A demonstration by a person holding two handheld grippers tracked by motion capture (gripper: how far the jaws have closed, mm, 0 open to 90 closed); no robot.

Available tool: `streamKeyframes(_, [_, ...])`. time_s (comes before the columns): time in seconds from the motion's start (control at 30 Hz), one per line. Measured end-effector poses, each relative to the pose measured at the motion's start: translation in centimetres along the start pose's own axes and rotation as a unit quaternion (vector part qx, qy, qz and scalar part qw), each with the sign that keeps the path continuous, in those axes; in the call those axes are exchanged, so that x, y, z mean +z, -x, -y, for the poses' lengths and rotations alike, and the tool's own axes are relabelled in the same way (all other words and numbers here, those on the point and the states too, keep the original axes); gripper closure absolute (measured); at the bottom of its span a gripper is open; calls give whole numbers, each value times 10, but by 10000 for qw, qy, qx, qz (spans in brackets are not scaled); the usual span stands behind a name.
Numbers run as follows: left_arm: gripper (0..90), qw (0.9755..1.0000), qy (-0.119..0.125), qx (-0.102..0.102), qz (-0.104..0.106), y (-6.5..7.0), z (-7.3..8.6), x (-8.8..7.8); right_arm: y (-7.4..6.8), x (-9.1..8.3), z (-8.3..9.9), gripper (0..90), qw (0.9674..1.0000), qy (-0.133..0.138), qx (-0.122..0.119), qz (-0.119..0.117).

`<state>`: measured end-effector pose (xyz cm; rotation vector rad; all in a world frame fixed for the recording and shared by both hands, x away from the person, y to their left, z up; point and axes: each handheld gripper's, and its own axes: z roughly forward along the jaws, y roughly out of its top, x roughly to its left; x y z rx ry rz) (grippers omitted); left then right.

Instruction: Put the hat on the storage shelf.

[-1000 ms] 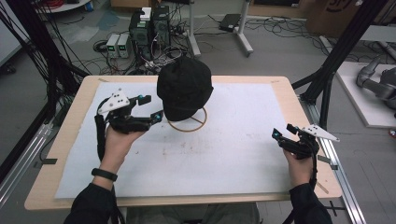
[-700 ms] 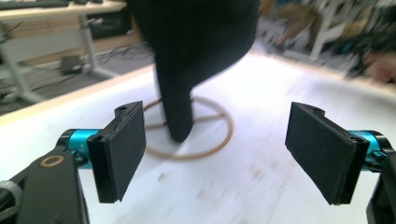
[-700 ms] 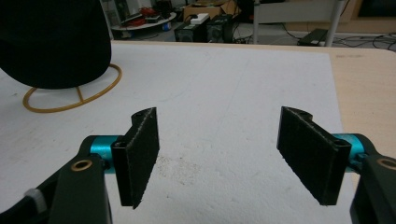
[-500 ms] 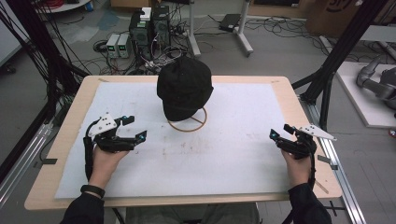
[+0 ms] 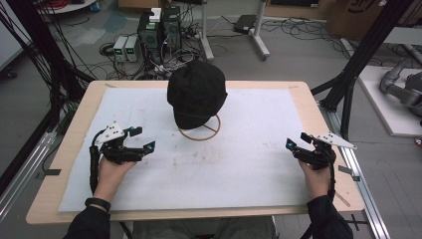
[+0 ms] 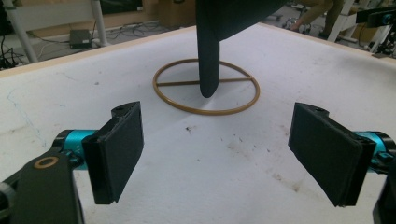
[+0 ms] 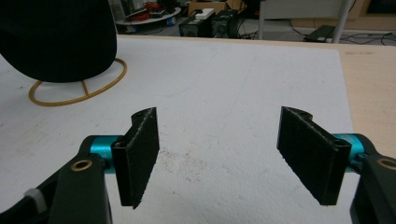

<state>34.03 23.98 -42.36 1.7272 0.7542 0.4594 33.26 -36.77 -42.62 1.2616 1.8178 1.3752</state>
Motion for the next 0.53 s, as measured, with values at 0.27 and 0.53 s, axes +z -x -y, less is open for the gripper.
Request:
streamKeyframes(0.27, [180,10000,-6,-22,-55,-1,2,-5,-4,6,-2,294,9999,-35,-115,-17])
streamKeyframes(0.53, [183,9999,-44,-43,-105,-2,2,-4,-3,7,-1,294,9999,-94,-111,-17])
